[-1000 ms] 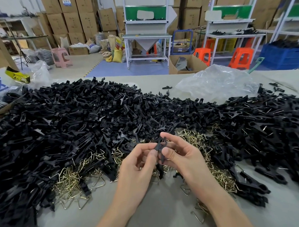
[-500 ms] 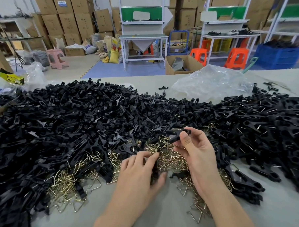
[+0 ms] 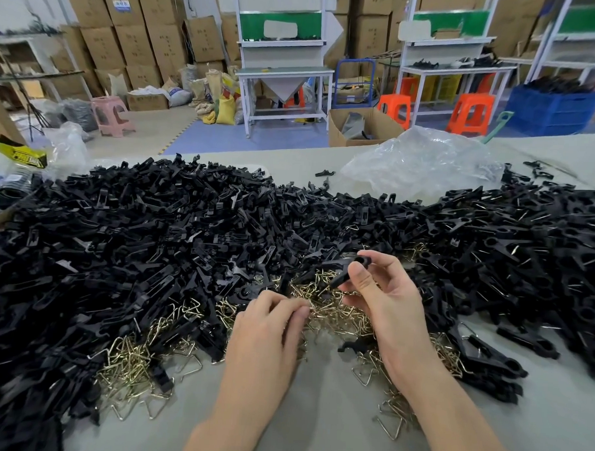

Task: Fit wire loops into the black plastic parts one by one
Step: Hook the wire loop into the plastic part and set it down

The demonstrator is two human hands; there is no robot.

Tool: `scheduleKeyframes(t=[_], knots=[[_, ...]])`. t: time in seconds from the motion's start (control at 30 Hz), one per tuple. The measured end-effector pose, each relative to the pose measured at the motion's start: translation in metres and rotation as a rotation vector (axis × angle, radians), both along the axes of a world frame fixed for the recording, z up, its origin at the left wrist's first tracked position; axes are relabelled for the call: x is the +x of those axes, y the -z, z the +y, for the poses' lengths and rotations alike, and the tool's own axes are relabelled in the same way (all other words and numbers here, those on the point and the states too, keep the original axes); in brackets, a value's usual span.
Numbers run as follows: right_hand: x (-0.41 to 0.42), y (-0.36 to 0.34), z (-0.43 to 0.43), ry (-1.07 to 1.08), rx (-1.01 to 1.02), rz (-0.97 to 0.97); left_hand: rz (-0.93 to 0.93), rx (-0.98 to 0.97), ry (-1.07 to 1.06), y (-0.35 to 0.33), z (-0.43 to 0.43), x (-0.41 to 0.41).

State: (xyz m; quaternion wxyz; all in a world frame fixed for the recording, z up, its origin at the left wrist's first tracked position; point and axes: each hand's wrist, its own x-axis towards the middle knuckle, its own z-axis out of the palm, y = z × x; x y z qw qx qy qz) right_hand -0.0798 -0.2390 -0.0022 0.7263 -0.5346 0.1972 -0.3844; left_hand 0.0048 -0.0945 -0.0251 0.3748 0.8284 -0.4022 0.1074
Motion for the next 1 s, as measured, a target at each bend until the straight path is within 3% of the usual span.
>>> scheduleKeyframes(t=[0.17,0.6,1.0], knots=[[0.0003,0.0007,0.0011,-0.021,-0.028,0.007,0.162,-0.133,-0.042,0.0008,0.0022,0.0035],[-0.0029,0.0005,0.006,-0.1,-0.157,0.044,0.128,-0.158,-0.056,-0.0023,0.0027,0.0033],[-0.0014,0.0017,0.0065,-0.208,-0.06,0.016,0.382,-0.353,0.01,-0.0047,0.0013,0.0006]])
